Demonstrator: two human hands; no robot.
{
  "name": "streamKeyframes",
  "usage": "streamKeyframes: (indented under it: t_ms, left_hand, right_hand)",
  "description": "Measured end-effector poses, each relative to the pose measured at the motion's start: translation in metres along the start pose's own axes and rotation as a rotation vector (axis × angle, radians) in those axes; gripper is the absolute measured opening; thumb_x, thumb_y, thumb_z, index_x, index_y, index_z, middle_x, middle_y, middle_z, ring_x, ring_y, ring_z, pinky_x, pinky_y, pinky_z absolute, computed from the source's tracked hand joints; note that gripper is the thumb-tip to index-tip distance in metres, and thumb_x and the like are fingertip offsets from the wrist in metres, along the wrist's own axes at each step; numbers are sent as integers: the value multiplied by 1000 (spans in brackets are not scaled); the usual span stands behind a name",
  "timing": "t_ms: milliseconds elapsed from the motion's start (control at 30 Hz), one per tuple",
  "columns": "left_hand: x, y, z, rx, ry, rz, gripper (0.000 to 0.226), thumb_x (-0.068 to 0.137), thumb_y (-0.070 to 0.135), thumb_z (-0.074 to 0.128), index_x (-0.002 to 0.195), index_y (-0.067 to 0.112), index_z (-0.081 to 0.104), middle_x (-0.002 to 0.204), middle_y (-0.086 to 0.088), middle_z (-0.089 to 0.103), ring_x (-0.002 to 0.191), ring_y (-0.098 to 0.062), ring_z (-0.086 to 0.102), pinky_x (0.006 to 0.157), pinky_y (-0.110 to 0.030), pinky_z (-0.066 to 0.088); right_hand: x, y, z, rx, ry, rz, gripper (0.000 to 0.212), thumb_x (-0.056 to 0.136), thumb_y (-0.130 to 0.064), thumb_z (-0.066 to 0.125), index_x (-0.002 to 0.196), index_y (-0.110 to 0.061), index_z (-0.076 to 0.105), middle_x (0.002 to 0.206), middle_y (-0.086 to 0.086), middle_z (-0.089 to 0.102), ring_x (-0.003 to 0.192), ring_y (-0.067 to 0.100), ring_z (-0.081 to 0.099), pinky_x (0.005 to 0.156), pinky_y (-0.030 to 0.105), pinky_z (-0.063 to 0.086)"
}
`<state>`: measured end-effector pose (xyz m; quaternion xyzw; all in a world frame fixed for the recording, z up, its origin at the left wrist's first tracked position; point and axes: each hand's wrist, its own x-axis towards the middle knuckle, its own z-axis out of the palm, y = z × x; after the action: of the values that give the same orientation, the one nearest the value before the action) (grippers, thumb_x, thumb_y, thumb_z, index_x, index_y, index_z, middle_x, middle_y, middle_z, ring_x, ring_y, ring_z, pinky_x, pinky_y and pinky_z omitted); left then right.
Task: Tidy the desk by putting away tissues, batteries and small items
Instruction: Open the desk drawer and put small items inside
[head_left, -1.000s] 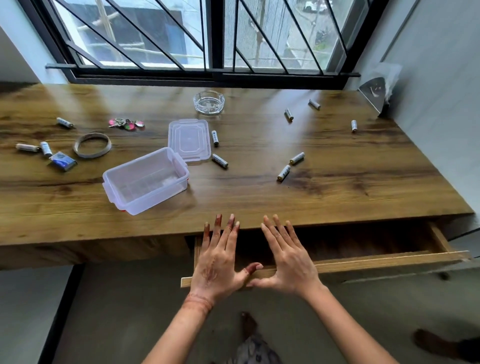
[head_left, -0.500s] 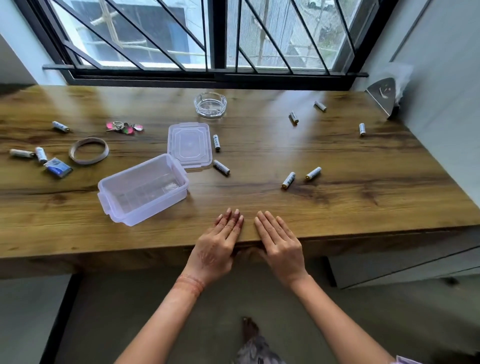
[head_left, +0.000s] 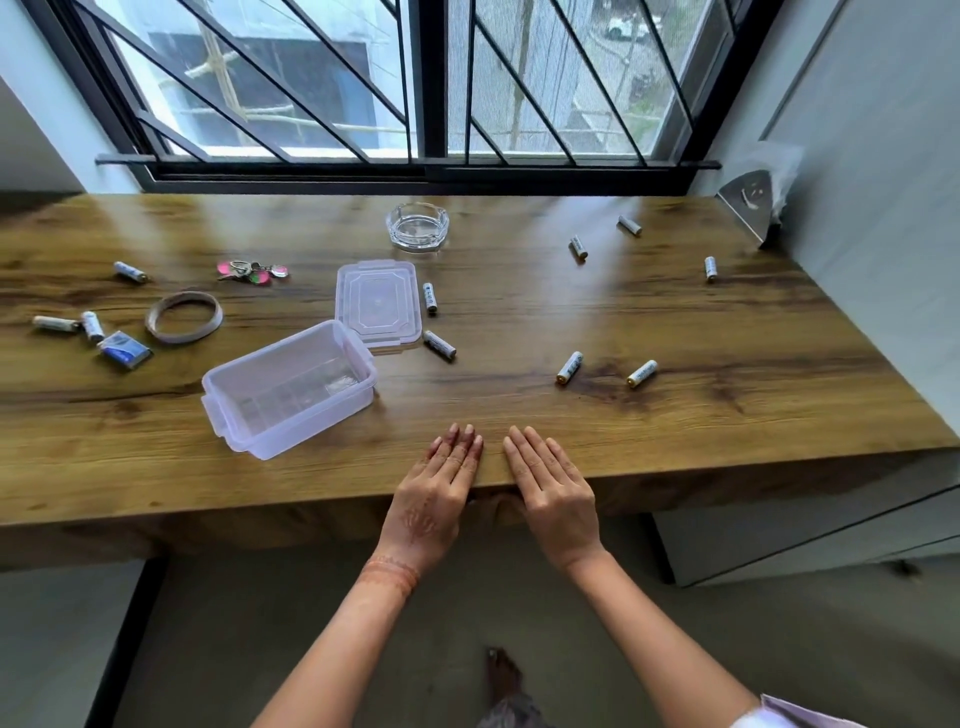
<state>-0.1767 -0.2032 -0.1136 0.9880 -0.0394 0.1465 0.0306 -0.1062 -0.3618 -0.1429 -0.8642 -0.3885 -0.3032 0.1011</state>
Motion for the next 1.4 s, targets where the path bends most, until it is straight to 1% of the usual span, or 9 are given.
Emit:
streamKeyframes:
  t_ms: [200,300,600,733,867,1000,1100,1200,1400]
  left_hand:
    - [0,5,-10,-23,-76,-47,81,50,7,85,124,3,55,130,-14,56,121,-26,53,107,-36,30]
    - [-7,8,-13,-13,-119,-89,89,46,13,87,127,-1,51,133,-17,53,123,-31,49,114,-36,3]
    - [-18,28,-16,-109,-44,-71,79,67,29,75,132,-1,44,141,-16,42,131,-33,39,113,-35,6]
    - [11,35,-15,-125,-3,-53,68,81,39,42,135,-1,39,144,-14,38,133,-32,34,114,-35,7]
    - [56,44,-10,-133,42,-30,67,81,37,43,135,-2,38,144,-16,39,135,-31,33,114,-35,7]
    - [96,54,-2,-171,99,-43,66,81,36,41,135,-3,37,143,-17,39,140,-21,15,115,-33,7]
    - [114,58,6,-201,120,-72,68,81,35,41,137,-2,34,145,-13,31,144,-13,-5,116,-32,5]
    - [127,60,12,-193,112,-102,67,82,36,41,138,-2,29,145,-14,32,144,-11,-8,116,-31,2]
    - [140,61,22,-187,95,-176,67,83,34,40,138,-2,28,147,-15,32,144,-11,-8,117,-28,-2]
  right_hand:
    - [5,-3,-16,33,-173,40,47,78,-11,63,124,-6,56,129,11,57,120,23,54,110,39,32]
    - [6,-4,-27,79,-314,76,68,67,-26,79,127,-5,52,133,11,53,125,23,49,112,38,28]
    - [-12,32,-51,153,-227,578,76,93,-60,15,142,-3,25,152,11,20,142,20,8,117,27,-6]
    - [-6,73,-54,108,-199,709,92,86,-69,2,142,0,26,152,15,20,142,23,7,116,32,1]
    - [6,116,-53,123,-259,771,101,80,-75,0,141,1,28,151,16,22,142,27,13,115,35,10]
    - [9,150,-45,136,-396,718,70,94,-47,36,144,-1,17,154,12,13,144,22,5,118,36,13]
    - [4,162,-43,154,-467,629,67,96,-49,14,145,-3,10,156,7,3,142,17,-7,115,27,4]
    - [-1,168,-39,181,-488,564,95,76,-62,-27,144,-4,6,153,3,-3,140,17,-12,115,27,6]
    - [11,178,-31,234,-520,476,60,85,-39,-12,137,-9,-10,149,1,-16,139,17,-21,115,26,-3]
